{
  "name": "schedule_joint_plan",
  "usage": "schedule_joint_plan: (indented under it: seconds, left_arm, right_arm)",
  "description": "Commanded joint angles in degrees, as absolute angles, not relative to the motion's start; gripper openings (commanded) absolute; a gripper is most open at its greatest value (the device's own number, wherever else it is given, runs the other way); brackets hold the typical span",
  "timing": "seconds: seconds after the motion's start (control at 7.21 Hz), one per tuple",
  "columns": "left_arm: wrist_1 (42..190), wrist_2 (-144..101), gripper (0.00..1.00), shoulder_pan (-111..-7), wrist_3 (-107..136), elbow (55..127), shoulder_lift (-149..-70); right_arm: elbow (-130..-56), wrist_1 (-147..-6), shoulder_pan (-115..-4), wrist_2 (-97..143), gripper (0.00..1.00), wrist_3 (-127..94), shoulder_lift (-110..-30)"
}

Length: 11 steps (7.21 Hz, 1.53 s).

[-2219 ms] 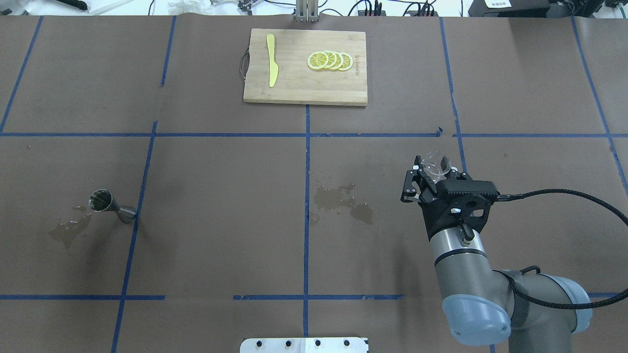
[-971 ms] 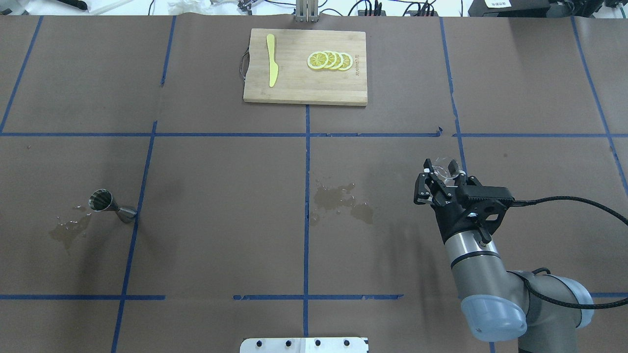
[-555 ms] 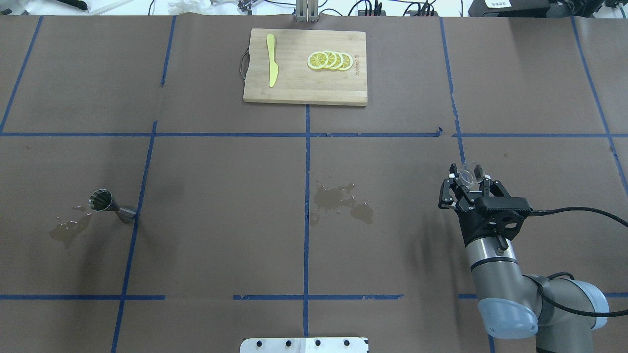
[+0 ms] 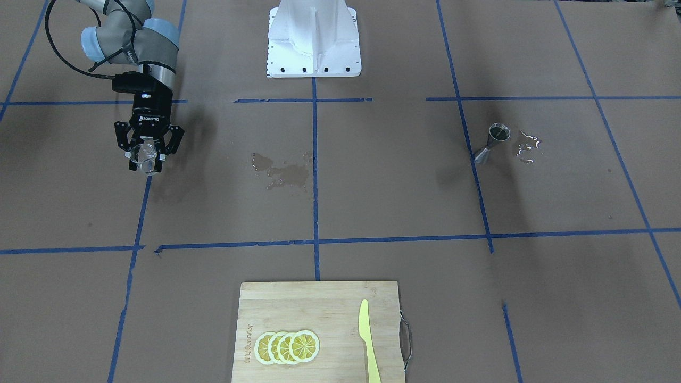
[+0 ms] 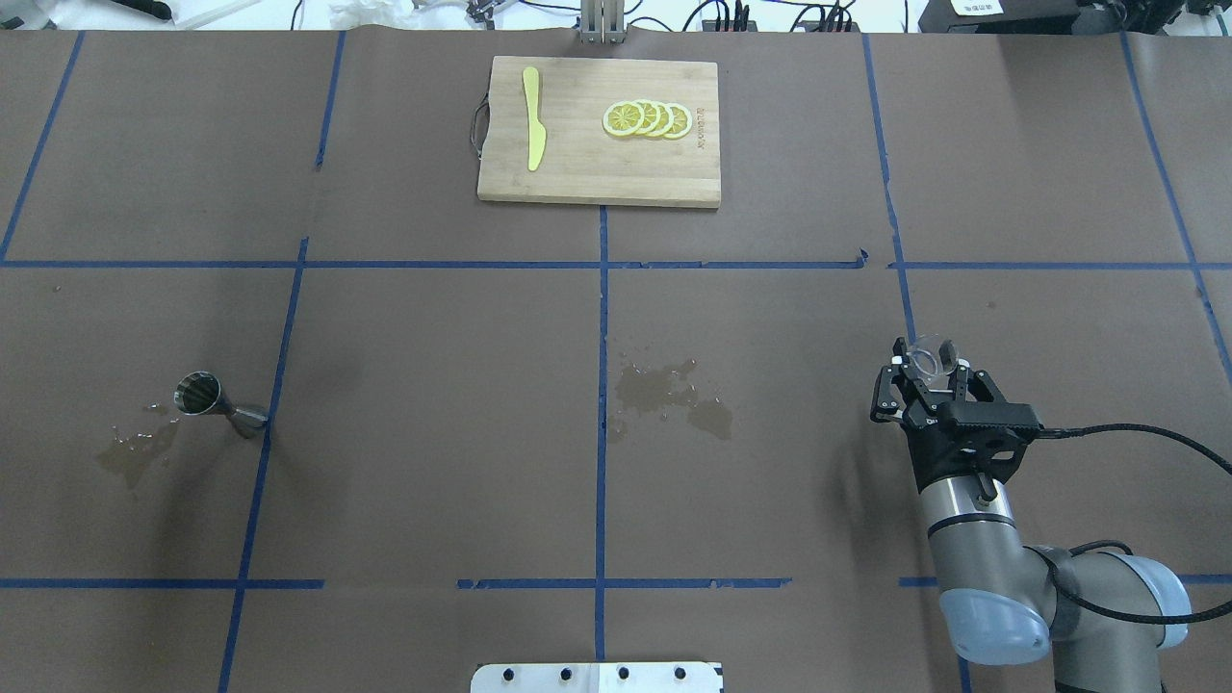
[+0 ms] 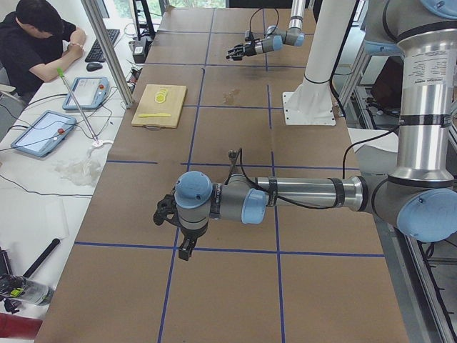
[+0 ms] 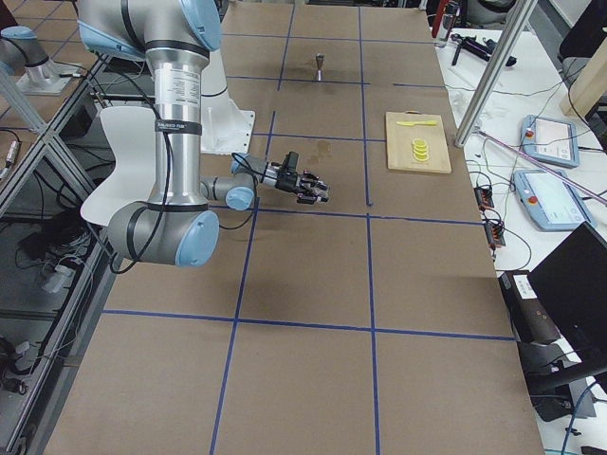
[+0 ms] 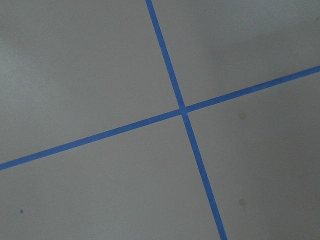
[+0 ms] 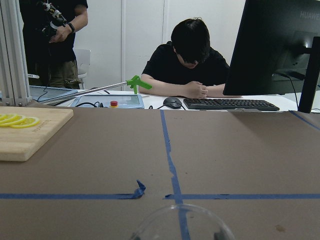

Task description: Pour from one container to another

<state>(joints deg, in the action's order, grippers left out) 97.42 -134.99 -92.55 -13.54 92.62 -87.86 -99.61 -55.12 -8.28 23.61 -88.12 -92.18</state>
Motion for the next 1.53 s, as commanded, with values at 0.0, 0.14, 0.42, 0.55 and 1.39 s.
schedule_joint_plan:
  seconds: [0.0, 0.14, 0.42, 0.55, 1.39]
  left_arm:
    - [97.38, -135.0, 1.0, -92.55, -13.45, 92.55, -88.24]
    - [97.38, -135.0, 1.0, -92.55, -13.45, 92.46, -88.33]
    - [97.38, -135.0, 1.0, -92.55, -13.54, 92.46, -88.33]
    - [97.38, -135.0, 1.0, -92.55, -13.54, 92.46, -88.33]
    - [99.32, -135.0, 1.0, -92.55, -13.36, 92.11, -88.33]
  right_arm:
    - [-93.9, -48.56, -8.17, 23.99, 0.0, -88.42, -92.28]
    - [-93.08, -47.47, -8.26, 23.99, 0.0, -88.16, -92.98]
    - [-92.99, -47.46, -8.17, 23.91, 0.0, -88.07, -93.34]
    - [-92.99, -47.46, -8.09, 23.82, 0.0, -88.07, -93.34]
    - [-92.46, -47.37, -7.74, 23.99, 0.18, -88.07, -93.34]
